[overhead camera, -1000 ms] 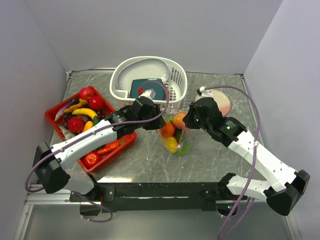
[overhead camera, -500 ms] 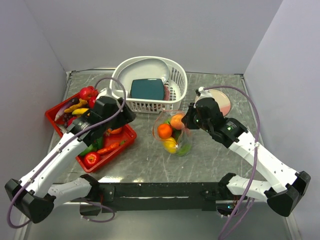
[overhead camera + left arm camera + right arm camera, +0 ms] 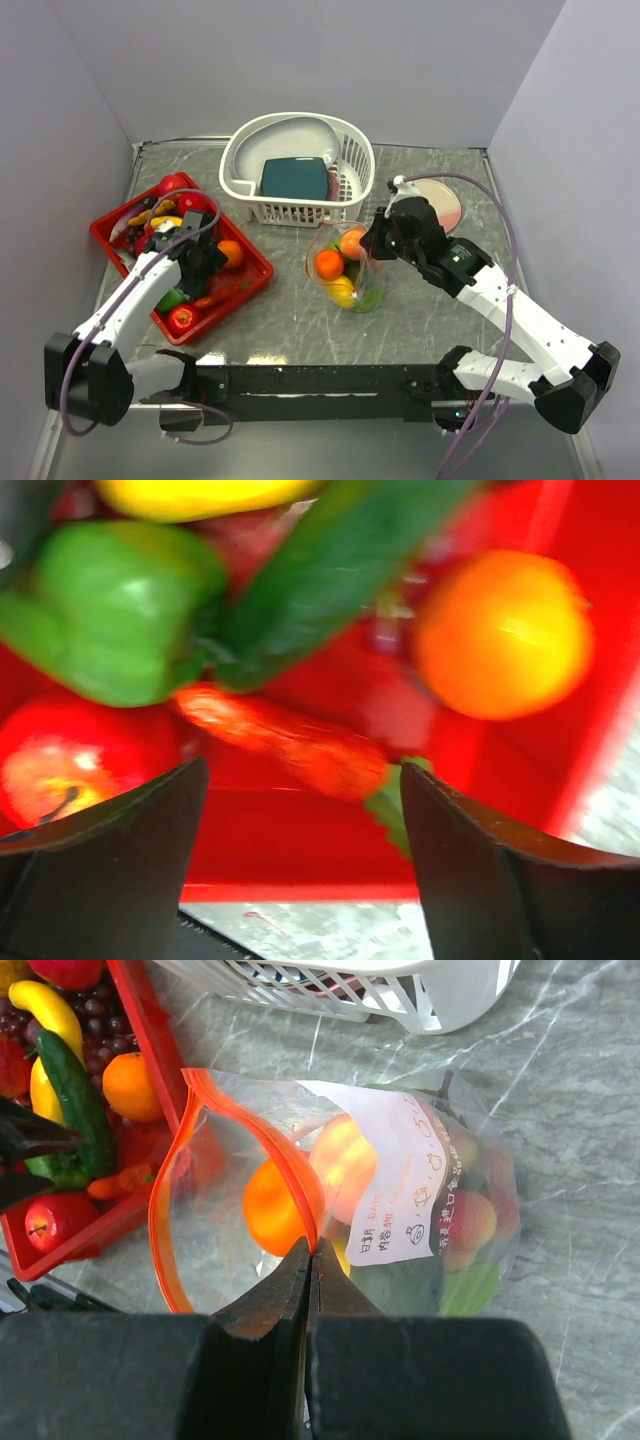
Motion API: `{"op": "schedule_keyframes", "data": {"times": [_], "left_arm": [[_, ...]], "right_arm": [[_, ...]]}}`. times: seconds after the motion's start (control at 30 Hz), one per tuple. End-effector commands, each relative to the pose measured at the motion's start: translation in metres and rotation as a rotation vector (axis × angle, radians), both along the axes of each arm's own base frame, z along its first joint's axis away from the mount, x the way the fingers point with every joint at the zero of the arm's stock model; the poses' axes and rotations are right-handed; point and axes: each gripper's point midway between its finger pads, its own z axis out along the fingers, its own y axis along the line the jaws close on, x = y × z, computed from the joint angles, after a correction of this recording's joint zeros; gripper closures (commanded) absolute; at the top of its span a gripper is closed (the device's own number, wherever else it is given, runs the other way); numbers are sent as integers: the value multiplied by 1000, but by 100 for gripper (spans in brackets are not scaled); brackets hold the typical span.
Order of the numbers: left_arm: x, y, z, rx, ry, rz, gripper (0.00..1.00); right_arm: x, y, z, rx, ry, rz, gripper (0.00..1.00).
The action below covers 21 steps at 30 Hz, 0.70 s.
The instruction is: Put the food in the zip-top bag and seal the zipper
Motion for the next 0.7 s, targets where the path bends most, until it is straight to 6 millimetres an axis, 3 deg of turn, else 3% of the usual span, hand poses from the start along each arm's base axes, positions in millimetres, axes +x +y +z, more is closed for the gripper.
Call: {"op": "schedule_keyframes", "data": {"times": [0.0, 0.13, 0.37, 0.57, 0.67], "left_arm": [[-5, 16, -8, 48, 69, 126, 14], [17, -7, -3, -46, -22, 3, 15], [52, -17, 20, -59, -119, -51, 15], [86, -30, 15, -70, -144, -103, 14], [93, -29, 5, -52, -126, -101, 14]], "right_arm": [[4, 4, 16, 34, -67, 14, 100], [6, 3, 16, 29, -72, 11, 99], [7, 3, 16, 27, -72, 7, 99], [7, 4, 18, 30, -74, 7, 99], [8, 4, 17, 26, -71, 7, 99]]}}
